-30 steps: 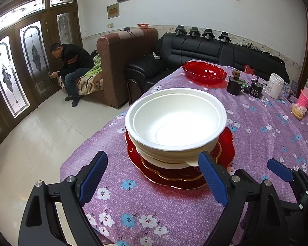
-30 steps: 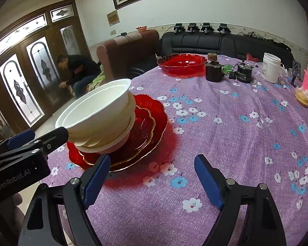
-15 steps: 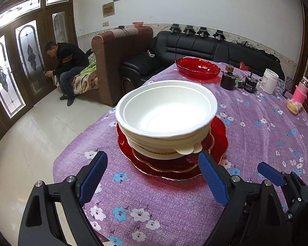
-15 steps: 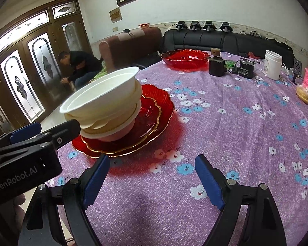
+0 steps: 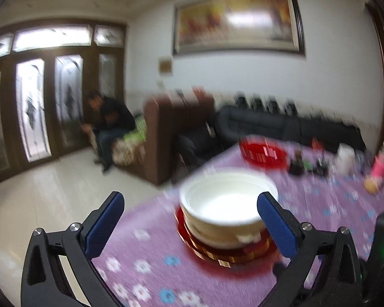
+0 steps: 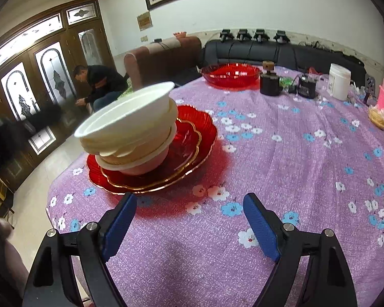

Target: Organize plates and bowls

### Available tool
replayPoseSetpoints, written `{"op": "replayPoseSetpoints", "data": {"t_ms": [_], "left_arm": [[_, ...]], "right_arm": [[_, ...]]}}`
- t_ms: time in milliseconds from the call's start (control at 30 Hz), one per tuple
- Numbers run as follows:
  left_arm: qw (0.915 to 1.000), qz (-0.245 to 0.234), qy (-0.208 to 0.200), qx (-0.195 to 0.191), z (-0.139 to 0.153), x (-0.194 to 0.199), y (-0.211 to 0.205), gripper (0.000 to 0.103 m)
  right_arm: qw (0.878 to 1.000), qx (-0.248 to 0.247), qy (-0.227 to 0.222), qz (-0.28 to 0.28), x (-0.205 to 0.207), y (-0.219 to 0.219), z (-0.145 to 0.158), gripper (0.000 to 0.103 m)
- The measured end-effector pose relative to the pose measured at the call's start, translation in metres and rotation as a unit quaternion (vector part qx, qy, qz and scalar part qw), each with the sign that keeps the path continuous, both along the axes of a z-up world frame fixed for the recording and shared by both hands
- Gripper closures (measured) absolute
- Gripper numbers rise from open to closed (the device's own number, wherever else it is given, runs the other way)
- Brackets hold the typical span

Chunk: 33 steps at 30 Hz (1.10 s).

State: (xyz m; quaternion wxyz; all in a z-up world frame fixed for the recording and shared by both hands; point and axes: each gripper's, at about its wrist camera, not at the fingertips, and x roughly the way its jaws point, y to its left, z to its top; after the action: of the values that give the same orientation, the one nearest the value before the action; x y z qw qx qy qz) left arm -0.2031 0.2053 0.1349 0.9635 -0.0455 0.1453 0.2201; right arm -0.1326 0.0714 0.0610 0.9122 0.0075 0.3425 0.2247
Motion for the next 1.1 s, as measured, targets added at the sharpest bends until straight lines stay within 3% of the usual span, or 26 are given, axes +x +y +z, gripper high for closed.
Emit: {"op": "replayPoseSetpoints", "data": {"t_ms": [100, 467, 700, 867, 967, 1100], "left_arm": [[0.9995, 0.013, -0.027, 0.008, 0.008, -0.007, 0.002, 0.000], [0.9988, 0.045, -0.010, -0.014, 0.002, -0.003, 0.013, 0.000], [0.9943, 0.050, 0.089, -0.030, -0.016, 0.021, 0.023, 0.000], [0.9911, 0.050, 0.117, -0.038, -0.033, 0.026, 0.025, 0.000], [0.9925, 0.066, 0.100, -0.025, -0.027, 0.023, 0.026, 0.000], [0.9850, 0.165, 0.048, 0.019, -0.008, -0.002, 0.014, 0.000]], "right_arm": [[1.000, 0.003, -0.009, 0.003, -0.002, 0.001, 0.002, 0.014], [1.000, -0.004, -0.028, 0.009, -0.010, 0.000, 0.004, 0.014], [1.000, -0.011, -0.019, 0.018, -0.015, 0.008, 0.000, 0.014], [1.000, -0.018, -0.012, 0.020, -0.018, 0.011, -0.006, 0.013], [1.000, -0.018, -0.009, 0.018, -0.017, 0.012, -0.007, 0.012], [0.999, -0.018, -0.020, 0.028, -0.019, 0.017, -0.001, 0.012]]}}
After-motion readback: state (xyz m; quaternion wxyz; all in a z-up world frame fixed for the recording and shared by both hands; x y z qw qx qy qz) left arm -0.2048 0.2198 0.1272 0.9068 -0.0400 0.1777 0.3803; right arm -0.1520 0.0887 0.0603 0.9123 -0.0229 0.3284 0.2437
